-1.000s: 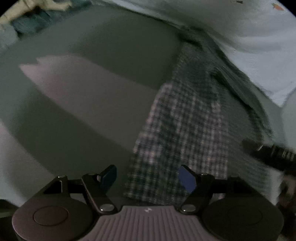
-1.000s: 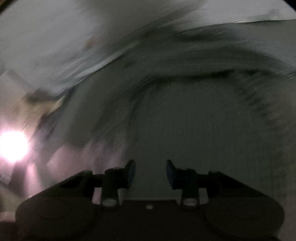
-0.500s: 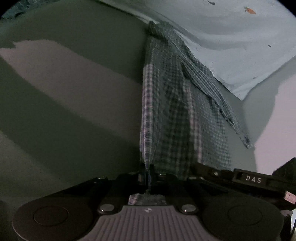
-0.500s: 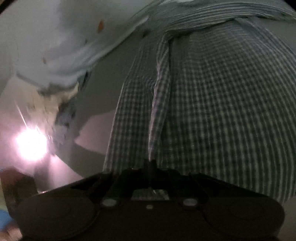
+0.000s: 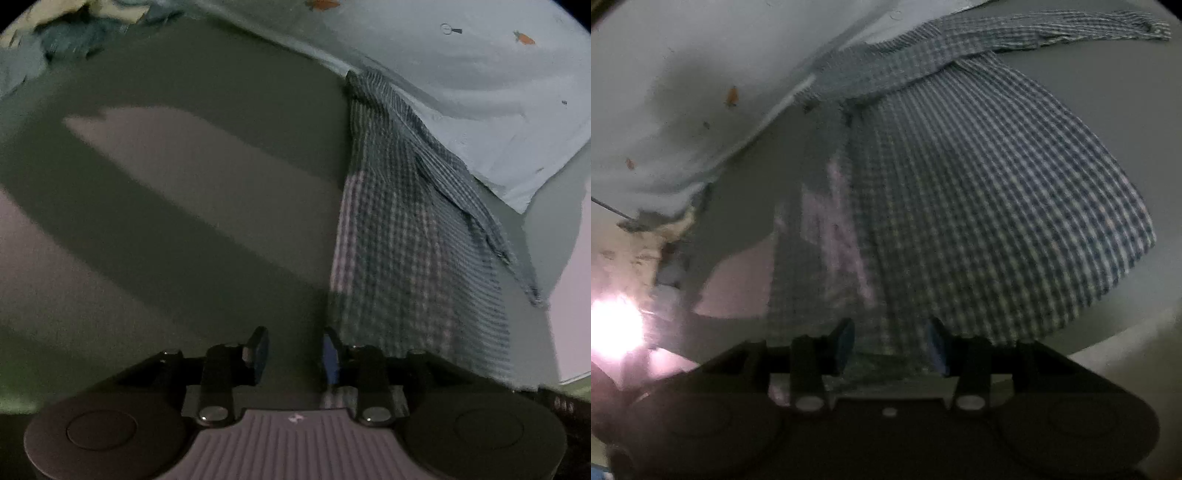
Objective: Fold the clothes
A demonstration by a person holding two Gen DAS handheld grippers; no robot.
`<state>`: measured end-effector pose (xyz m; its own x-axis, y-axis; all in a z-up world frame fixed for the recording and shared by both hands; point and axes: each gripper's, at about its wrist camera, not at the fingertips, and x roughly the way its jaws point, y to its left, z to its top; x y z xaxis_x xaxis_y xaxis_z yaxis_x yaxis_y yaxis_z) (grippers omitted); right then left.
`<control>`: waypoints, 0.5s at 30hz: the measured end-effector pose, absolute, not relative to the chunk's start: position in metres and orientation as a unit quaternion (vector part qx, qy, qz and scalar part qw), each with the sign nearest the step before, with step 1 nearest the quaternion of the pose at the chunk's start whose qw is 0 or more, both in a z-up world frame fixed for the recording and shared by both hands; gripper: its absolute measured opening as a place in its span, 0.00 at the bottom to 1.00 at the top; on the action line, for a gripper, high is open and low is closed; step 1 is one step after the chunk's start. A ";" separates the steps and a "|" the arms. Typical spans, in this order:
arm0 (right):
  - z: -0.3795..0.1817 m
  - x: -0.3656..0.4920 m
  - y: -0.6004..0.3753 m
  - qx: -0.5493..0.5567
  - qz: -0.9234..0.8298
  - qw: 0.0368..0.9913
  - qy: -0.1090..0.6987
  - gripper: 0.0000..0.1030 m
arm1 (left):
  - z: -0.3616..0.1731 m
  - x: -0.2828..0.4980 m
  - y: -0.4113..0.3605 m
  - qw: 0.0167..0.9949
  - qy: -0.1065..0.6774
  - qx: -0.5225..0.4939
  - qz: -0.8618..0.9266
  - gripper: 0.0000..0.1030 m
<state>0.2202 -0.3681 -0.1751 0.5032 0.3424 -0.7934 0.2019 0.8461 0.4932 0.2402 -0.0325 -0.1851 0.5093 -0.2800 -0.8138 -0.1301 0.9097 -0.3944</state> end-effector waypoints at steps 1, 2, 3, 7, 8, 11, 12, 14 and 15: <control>-0.178 0.223 -0.365 0.258 0.045 0.824 0.503 0.43 | -0.186 0.248 -0.035 0.846 0.492 -0.201 -0.042 0.33; -0.179 0.226 -0.364 0.237 0.044 0.829 0.504 0.43 | -0.187 0.254 -0.038 0.848 0.491 -0.195 -0.039 0.33; -0.176 0.227 -0.362 0.217 0.040 0.836 0.502 0.43 | -0.185 0.259 -0.039 0.845 0.494 -0.199 -0.038 0.33; -0.146 0.237 -0.378 0.174 0.042 0.869 0.462 0.44 | -0.160 0.274 -0.059 0.842 0.503 -0.190 -0.047 0.35; -0.140 0.245 -0.385 0.174 0.048 0.877 0.446 0.46 | -0.152 0.278 -0.067 0.847 0.498 -0.179 -0.051 0.41; -0.139 0.281 -0.404 0.164 0.060 0.896 0.407 0.61 | -0.147 0.302 -0.093 0.864 0.481 -0.141 -0.044 0.58; -0.146 0.299 -0.411 0.156 0.060 0.900 0.403 0.65 | -0.148 0.309 -0.100 0.867 0.479 -0.134 -0.035 0.59; -0.159 0.335 -0.420 0.139 0.069 0.899 0.409 0.66 | -0.161 0.337 -0.115 0.857 0.494 -0.147 -0.005 0.59; -0.166 0.352 -0.426 0.132 0.089 0.902 0.401 0.66 | -0.167 0.350 -0.120 0.852 0.500 -0.156 0.003 0.59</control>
